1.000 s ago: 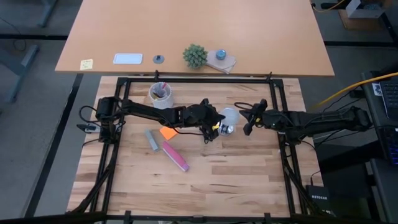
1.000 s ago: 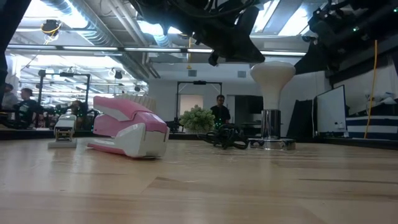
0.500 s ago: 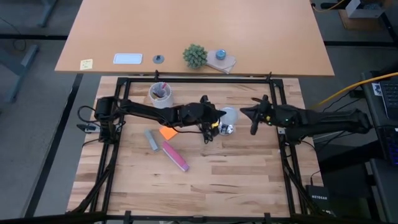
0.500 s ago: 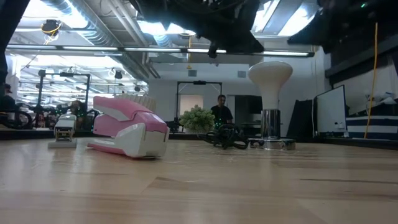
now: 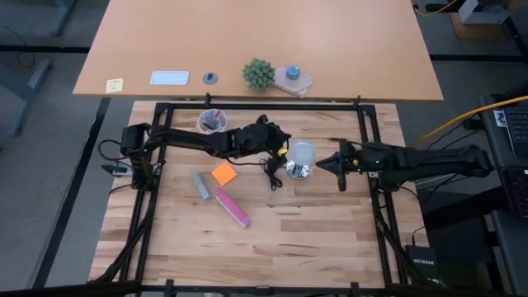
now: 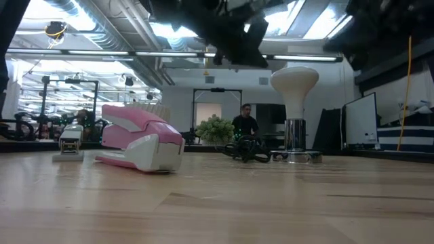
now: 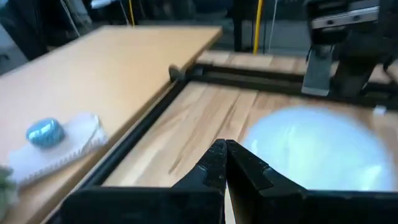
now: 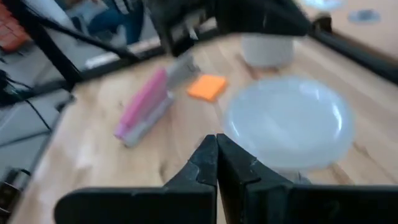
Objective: Screw lightbulb
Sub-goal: Remove the lightbulb from the lamp
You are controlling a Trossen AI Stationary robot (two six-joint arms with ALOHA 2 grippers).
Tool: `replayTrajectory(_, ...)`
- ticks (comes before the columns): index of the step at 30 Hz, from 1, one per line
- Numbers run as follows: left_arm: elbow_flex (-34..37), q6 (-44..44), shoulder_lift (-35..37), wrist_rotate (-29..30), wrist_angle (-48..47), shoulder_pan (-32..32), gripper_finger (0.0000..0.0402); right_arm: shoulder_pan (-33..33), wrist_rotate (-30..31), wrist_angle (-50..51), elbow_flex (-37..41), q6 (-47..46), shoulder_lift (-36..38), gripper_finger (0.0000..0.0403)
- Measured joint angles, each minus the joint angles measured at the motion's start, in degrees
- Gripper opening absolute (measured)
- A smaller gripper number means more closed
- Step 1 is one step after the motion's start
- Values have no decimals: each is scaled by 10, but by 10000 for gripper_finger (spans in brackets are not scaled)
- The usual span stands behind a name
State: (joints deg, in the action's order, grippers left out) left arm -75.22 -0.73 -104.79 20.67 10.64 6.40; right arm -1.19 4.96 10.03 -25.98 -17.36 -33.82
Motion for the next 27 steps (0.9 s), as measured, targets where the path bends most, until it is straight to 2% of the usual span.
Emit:
replayTrajectory(4,0,5,-19,-38,-3,13,0,0,25,-5,19,-7,-29,3)
replayTrajectory(10,0,5,-33,-42,1,16,0,0,64,-16,25,-7,-58,3)
replayTrajectory(20,-1,30,-33,-77,-14,13,0,0,102,-14,25,-4,-58,3)
replayTrajectory(27,-1,33,-32,-67,-27,-4,0,0,127,-10,25,-4,-58,3)
